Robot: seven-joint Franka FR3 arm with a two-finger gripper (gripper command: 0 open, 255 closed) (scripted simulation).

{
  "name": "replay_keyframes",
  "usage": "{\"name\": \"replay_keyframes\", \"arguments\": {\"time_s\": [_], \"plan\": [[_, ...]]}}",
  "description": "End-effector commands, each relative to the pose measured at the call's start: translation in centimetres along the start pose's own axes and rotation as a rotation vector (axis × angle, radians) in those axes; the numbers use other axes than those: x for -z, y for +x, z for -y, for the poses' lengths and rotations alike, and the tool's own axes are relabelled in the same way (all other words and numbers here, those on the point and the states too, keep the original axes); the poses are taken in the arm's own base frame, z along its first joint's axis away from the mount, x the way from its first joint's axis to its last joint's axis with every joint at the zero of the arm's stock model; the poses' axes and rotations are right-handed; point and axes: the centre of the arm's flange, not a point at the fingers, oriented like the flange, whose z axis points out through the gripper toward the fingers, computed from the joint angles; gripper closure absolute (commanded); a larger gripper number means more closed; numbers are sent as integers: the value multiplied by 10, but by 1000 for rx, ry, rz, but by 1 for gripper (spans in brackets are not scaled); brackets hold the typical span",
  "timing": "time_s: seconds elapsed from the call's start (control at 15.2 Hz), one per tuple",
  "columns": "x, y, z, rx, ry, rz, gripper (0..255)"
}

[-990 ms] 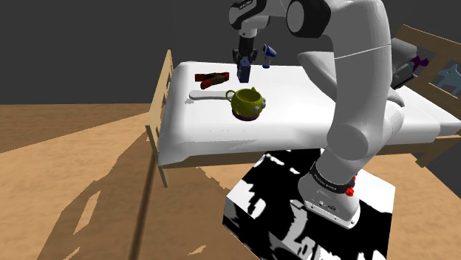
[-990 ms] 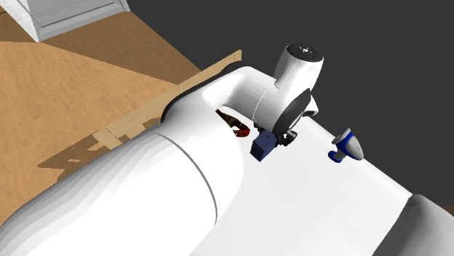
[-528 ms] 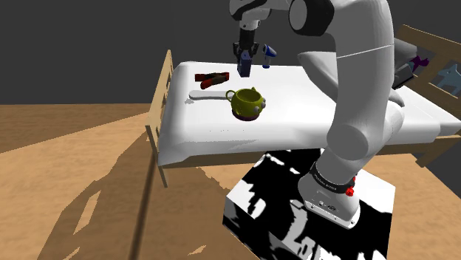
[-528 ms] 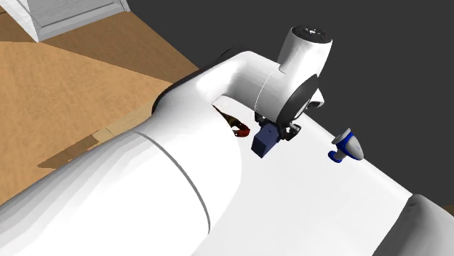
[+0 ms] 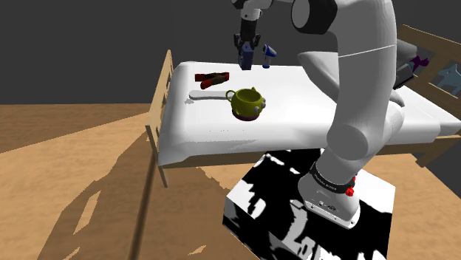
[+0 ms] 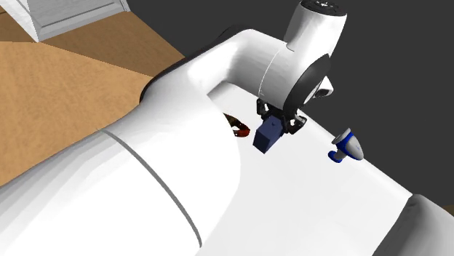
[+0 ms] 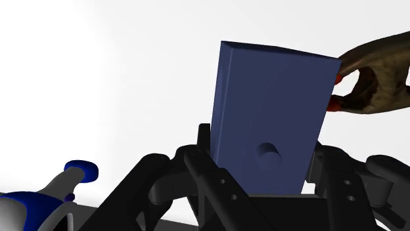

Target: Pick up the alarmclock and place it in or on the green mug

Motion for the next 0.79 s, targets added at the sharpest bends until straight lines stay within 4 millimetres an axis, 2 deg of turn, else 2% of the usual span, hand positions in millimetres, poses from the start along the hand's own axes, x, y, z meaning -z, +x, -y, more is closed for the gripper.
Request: {"name": "replay_keyframes", "arguments": {"time_s": [0.0,0.73], "plan": [[12,0,-1,0,0,0,255],[70,-1,-2,0,0,0,255]]}}
